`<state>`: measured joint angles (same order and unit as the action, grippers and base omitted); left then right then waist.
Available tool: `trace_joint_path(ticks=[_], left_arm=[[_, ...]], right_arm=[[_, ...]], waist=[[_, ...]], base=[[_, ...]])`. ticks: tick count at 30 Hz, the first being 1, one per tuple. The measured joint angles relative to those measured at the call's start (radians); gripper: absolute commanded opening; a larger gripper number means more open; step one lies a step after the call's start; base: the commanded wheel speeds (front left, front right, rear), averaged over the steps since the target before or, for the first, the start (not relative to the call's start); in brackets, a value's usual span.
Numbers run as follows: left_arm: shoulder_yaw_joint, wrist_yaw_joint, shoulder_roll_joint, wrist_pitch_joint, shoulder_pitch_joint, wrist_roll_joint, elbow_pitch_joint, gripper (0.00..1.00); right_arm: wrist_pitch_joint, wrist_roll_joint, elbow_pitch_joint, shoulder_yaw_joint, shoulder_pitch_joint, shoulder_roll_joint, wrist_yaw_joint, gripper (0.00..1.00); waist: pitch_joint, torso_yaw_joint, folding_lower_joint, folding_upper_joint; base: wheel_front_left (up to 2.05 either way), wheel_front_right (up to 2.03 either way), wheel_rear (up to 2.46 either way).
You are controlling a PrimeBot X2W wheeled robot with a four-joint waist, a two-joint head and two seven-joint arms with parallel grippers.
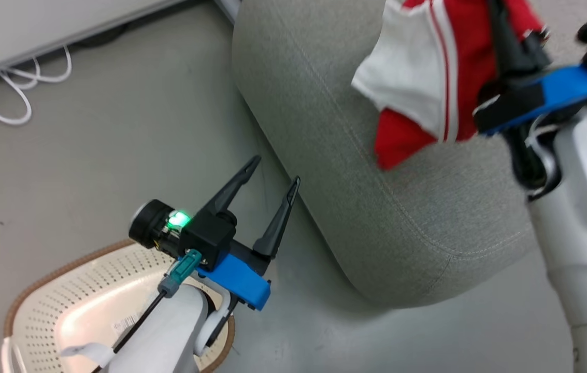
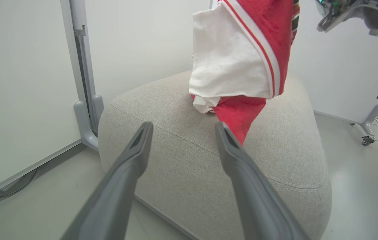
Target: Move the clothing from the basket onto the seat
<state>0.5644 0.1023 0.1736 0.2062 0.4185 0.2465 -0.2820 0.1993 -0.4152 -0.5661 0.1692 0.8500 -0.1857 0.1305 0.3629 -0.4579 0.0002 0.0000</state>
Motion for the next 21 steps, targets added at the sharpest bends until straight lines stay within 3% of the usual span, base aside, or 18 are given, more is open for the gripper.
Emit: trace_joint_path(ticks=[14,21], left_arm=[[-0.016,-0.022,0.138,-0.126,0.013,-0.045,0.322,1.0],[-0.025,-0.031,0.179,-0.17,0.015,-0.061,0.43,1.0]], right_arm=[[-0.086,0.093,0.22,-0.246,0.172,-0.114,0.0,0.0],[-0.095,0.117,0.216,-0.375,0.163,-0.153,0.0,0.0]], waist=[[0.238,-0.027,0.0,0.0],[0.316,-0.031,0.0,0.0]], base=[[0.0,0.0,0.0],[0.0,0.0,0.0]])
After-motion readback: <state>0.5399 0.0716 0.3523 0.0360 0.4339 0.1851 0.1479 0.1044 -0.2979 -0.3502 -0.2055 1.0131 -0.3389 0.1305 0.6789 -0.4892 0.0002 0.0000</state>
